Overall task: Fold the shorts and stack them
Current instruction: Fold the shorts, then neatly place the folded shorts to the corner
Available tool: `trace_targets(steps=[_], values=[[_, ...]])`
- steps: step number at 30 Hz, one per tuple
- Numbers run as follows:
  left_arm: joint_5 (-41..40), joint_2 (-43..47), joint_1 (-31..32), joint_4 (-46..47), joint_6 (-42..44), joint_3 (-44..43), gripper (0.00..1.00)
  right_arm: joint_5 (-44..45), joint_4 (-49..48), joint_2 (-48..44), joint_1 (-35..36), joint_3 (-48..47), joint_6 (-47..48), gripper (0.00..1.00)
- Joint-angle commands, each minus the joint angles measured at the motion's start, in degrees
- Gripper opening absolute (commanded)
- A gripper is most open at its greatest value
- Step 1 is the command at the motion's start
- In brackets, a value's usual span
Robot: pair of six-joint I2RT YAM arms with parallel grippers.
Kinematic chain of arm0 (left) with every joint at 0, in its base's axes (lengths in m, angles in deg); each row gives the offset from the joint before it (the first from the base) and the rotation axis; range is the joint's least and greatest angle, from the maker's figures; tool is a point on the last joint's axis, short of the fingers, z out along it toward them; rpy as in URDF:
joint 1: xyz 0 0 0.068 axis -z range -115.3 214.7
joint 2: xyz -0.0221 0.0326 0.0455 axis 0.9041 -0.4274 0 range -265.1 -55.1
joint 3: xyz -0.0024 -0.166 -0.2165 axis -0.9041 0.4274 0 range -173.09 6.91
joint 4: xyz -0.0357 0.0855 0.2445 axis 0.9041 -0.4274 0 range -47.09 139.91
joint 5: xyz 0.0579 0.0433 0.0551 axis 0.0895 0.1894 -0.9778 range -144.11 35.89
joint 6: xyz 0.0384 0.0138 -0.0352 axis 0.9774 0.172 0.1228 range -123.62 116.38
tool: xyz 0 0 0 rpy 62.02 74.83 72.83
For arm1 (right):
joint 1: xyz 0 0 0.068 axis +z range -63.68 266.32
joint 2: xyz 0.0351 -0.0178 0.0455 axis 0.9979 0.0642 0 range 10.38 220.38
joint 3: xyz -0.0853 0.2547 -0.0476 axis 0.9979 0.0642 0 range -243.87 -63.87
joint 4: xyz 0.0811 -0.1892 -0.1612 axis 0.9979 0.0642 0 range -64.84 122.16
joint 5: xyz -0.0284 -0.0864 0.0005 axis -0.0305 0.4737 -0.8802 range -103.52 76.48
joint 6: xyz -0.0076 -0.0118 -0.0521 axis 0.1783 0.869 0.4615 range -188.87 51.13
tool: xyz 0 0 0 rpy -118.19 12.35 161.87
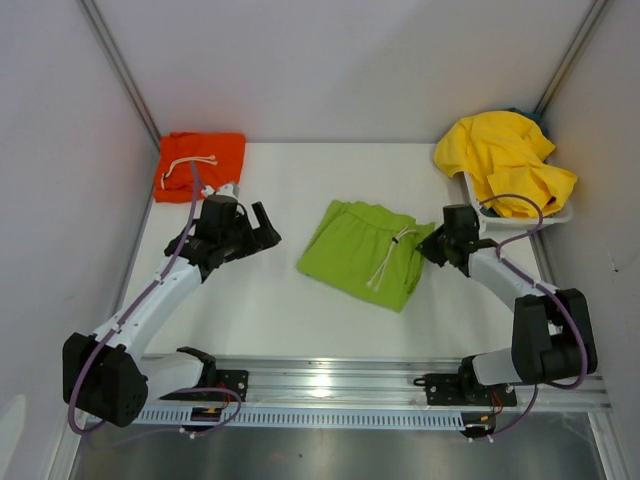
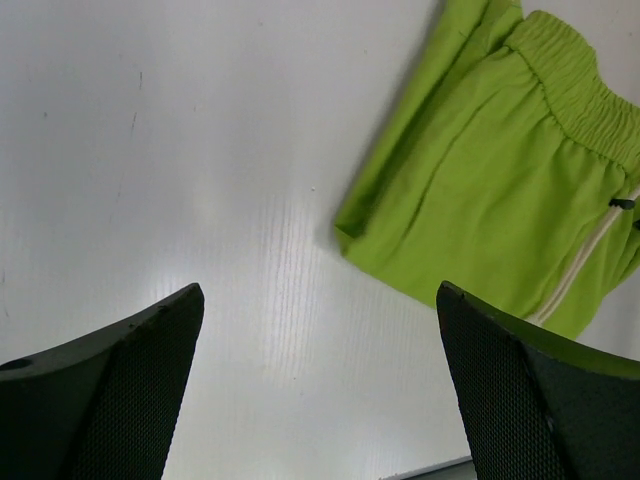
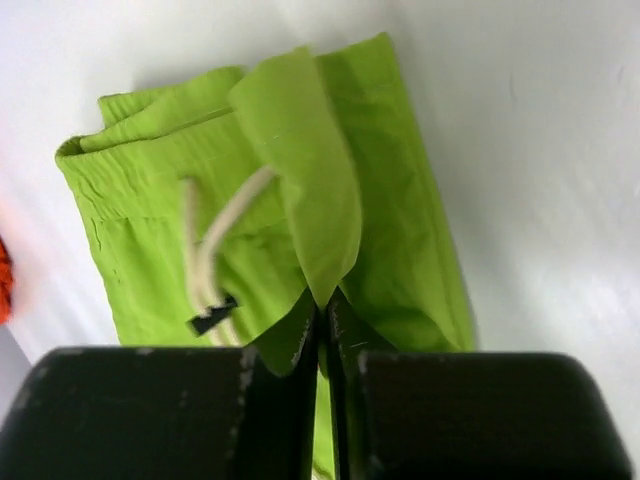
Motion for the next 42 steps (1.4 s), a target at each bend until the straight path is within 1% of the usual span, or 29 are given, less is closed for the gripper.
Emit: trace_targets(steps=[1,2,3,4,5,6,7,8,10,12,15,17,19,23,26,27,29,30,32,35,36,38,42], values=[[2.27,-1.41,0.07,4.80,-1.93,1.98,0.98,-15.82,2.37,4.77,-5.62,-5.04,19.42,0.08],[2.71,-2.28,0.15,5.33,-2.19,2.07,0.98,-16.82,3.95,6.46,-5.89,-8.44,21.18,0.40],[2.89,-2.73,0.24,6.38,-2.28,2.24,0.98,-17.26,6.75,8.13,-5.55,-9.96,23.81,0.54],[2.98,-3.17,0.33,6.74,-2.46,2.07,0.98,-17.61,7.30,9.36,-4.93,-10.93,24.88,0.62],[2.89,-3.61,0.42,7.18,-2.37,2.16,0.98,-16.31,7.65,9.98,-4.32,-11.29,25.23,0.79],[3.24,-4.57,0.51,8.05,-2.11,2.07,0.98,-15.60,7.65,9.55,-3.88,-10.59,25.41,0.86],[3.42,-5.01,0.51,8.58,-1.85,2.07,0.99,-14.99,6.52,7.90,-3.44,-9.72,25.68,0.97],[3.77,-5.80,0.51,9.98,-1.15,1.89,0.99,-14.81,5.73,6.57,-3.35,-7.19,25.33,1.00],[5.52,-6.51,0.51,12.27,-0.53,2.51,0.99,-15.59,2.48,3.59,-3.78,-4.19,25.06,0.99],[7.80,-7.82,0.59,15.77,-0.09,3.12,0.99,-16.03,1.42,-0.02,-3.96,-1.20,24.89,1.00],[10.44,-10.37,0.68,21.65,0.35,4.00,0.99,-16.65,2.28,-3.01,-3.44,0.04,25.76,0.99],[11.07,-12.82,1.64,23.78,1.14,3.30,0.99,-14.99,3.34,-5.11,-3.08,0.13,26.72,1.00],[10.89,-15.11,2.61,23.88,1.75,1.55,0.99,-15.15,3.79,-6.88,-3.08,1.01,27.08,1.00],[9.75,-24.06,5.77,20.46,3.60,-5.47,0.99,-15.25,5.36,-9.70,-4.05,1.28,26.47,0.99],[8.52,-28.12,6.22,20.36,5.44,-8.38,0.99,-14.11,8.97,-11.01,-4.05,1.80,25.51,0.99],[8.61,-29.35,6.22,19.67,6.67,-11.26,0.99,-13.67,10.19,-11.54,-3.96,2.24,24.72,0.99],[7.91,-33.57,6.13,14.94,9.65,-14.44,0.99,-13.40,10.56,-13.82,-4.05,4.60,24.01,1.00],[7.73,-34.63,6.13,14.39,10.36,-17.24,0.99,-13.66,10.29,-14.61,-4.22,5.57,23.22,1.00],[9.13,-36.30,5.78,15.69,11.25,-17.62,0.99,-14.71,9.33,-16.46,-4.40,7.51,22.69,0.99],[12.12,-36.92,5.43,18.51,10.99,-16.65,0.99,-16.82,5.57,-16.03,-4.75,11.89,21.29,0.99],[12.47,-37.10,5.43,18.60,10.99,-16.65,0.99,-18.83,4.41,-15.94,-4.75,12.87,20.94,0.99],[13.09,-37.97,5.52,18.70,10.99,-17.18,0.99,-20.07,1.69,-15.68,-4.49,14.72,19.18,1.00],[14.93,-39.64,5.52,19.57,10.37,-18.15,0.99,-20.69,-2.62,-14.62,-3.88,17.27,17.51,1.00]])
